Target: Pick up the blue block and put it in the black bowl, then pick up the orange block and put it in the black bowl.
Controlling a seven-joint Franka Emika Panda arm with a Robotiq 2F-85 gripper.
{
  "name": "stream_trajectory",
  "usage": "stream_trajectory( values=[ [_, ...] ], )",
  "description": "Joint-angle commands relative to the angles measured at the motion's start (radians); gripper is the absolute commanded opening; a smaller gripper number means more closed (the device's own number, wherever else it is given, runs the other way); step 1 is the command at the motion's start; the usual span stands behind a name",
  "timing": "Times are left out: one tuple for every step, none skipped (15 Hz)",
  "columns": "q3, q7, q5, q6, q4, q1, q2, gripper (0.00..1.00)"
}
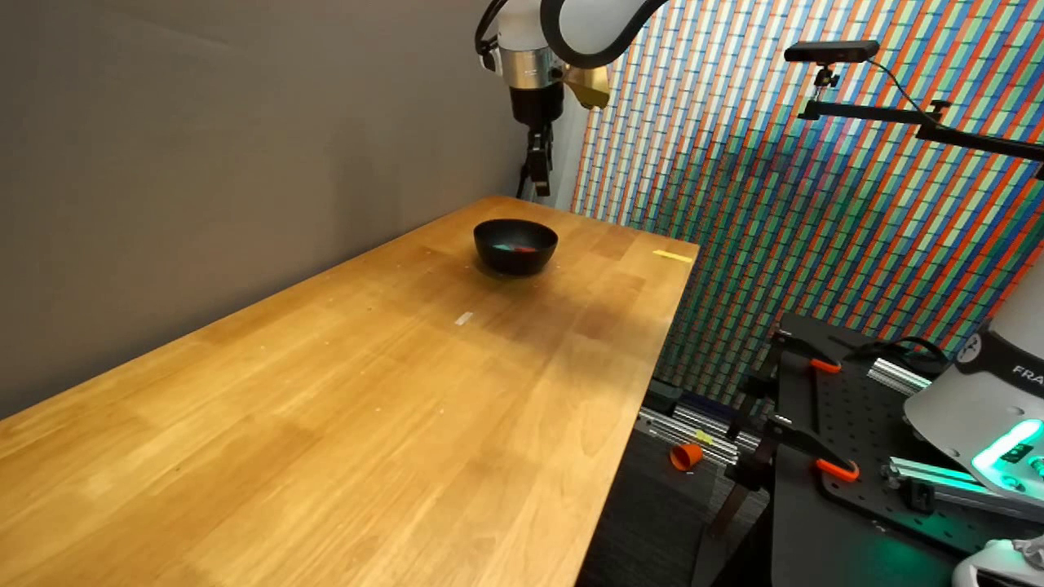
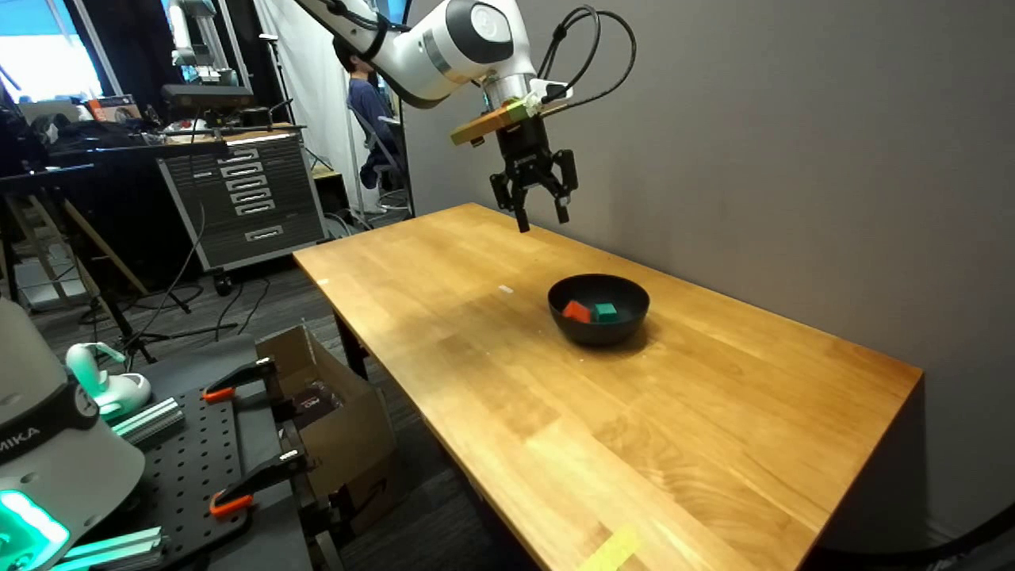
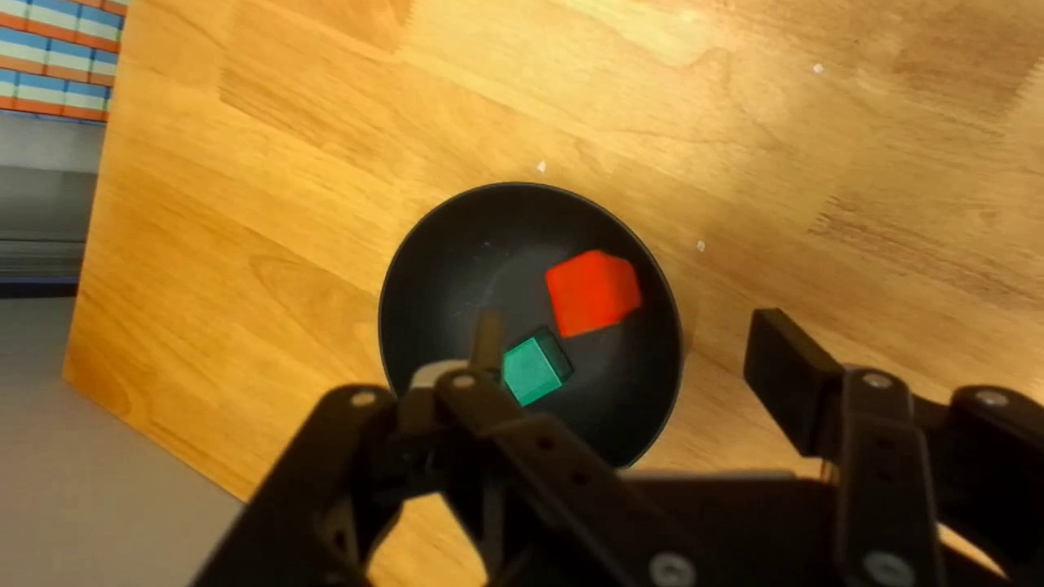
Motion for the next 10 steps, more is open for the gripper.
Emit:
stream_trajectory(
  values=[
    [0.009,0.013,-0.005,0.009,-0.014,-0.006,-0.027,1.00],
    [0.010,0.014,-0.004,0.010,-0.016,-0.006,-0.031,1.00],
    [0.016,0.007,0.010,0.010,-0.020,-0.010,-0.037,1.00],
    [0.023,-0.005,0.029,0.002,-0.022,-0.014,-0.044,1.00],
    [0.028,-0.016,0.045,-0.004,-0.026,-0.018,-0.050,1.00],
    [0.034,-0.020,0.056,-0.011,-0.040,-0.015,-0.064,1.00],
    [0.042,-0.031,0.073,-0.022,-0.050,-0.017,-0.076,1.00],
    [0.049,-0.041,0.093,-0.031,-0.063,-0.019,-0.092,1.00],
    [0.058,-0.061,0.119,-0.052,-0.074,-0.024,-0.110,1.00],
    [0.069,-0.088,0.157,-0.063,-0.097,-0.035,-0.143,1.00]
  ],
)
